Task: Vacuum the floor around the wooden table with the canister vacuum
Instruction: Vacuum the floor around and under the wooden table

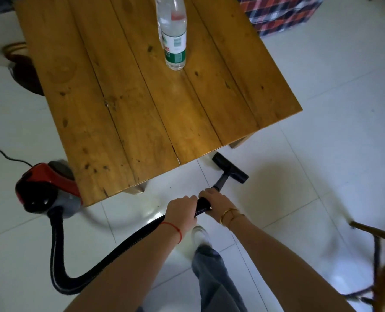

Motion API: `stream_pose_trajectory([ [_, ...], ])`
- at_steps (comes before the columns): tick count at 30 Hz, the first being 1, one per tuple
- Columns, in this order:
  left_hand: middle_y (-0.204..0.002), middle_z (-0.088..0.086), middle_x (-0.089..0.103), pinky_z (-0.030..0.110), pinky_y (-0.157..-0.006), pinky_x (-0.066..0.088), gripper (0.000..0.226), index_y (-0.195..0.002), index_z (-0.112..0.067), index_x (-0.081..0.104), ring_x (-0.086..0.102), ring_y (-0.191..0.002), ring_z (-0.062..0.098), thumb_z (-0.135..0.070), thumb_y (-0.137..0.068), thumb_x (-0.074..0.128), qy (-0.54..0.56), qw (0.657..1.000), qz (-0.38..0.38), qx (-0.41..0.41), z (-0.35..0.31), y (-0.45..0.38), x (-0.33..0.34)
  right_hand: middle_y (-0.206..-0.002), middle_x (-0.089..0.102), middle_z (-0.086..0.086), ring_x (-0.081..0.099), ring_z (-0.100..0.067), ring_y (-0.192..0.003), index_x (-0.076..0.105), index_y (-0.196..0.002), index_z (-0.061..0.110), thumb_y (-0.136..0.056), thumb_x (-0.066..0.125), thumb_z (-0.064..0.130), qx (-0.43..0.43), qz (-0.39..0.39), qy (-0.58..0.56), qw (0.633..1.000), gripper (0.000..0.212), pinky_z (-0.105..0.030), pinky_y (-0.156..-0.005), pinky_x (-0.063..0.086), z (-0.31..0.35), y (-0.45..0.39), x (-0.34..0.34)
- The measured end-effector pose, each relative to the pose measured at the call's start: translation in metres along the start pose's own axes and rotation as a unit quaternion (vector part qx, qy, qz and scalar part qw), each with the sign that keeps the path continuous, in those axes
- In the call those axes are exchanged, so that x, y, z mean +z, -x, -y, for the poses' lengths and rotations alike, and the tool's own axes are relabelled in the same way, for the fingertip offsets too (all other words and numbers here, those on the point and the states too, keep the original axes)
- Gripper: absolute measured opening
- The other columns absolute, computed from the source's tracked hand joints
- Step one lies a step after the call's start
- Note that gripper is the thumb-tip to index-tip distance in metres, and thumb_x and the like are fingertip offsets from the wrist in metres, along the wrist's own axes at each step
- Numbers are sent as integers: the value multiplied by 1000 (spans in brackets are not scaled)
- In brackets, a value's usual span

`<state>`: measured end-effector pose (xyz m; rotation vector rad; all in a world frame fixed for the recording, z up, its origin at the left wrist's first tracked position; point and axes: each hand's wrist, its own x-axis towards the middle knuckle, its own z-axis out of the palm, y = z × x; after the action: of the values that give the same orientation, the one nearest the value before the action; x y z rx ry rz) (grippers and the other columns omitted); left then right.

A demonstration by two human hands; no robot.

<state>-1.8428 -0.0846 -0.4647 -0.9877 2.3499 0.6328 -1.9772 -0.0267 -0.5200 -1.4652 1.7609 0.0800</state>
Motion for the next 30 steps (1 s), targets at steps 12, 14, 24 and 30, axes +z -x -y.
stream_pose_trajectory([
  [12, -109, 7, 61, 30, -79, 49, 34, -118, -15, 49, 63, -97, 24, -32, -89, 58, 6, 999, 41, -20, 136, 145, 40, -111, 57, -15, 53, -30, -104, 56, -107, 7, -85, 57, 8, -14, -7, -58, 998, 22, -37, -88, 46, 176, 16, 109],
  [14, -108, 6, 61, 29, -76, 48, 33, -117, -16, 50, 63, -95, 24, -31, -88, 57, -7, 999, 44, -24, 161, 172, 49, -114, 56, -16, 52, -31, -106, 56, -110, 6, -85, 57, 6, -17, -9, -62, 998, 25, -34, -86, 43, 209, 18, 130],
  [24, -98, 3, 58, 29, -66, 40, 29, -113, -16, 50, 63, -91, 24, -28, -86, 54, -74, 994, 71, -21, 248, 250, 73, -110, 57, -16, 53, -32, -105, 55, -106, 6, -79, 62, 4, -36, -32, -82, 995, 28, -44, -90, 47, 312, 25, 206],
  [30, -103, 4, 62, 28, -65, 39, 28, -112, -17, 50, 63, -91, 24, -25, -86, 54, -103, 992, 75, 5, 252, 238, 64, -111, 55, -19, 52, -34, -104, 52, -110, 3, -82, 60, 6, -23, -47, -75, 996, 29, -42, -86, 49, 312, 19, 204],
])
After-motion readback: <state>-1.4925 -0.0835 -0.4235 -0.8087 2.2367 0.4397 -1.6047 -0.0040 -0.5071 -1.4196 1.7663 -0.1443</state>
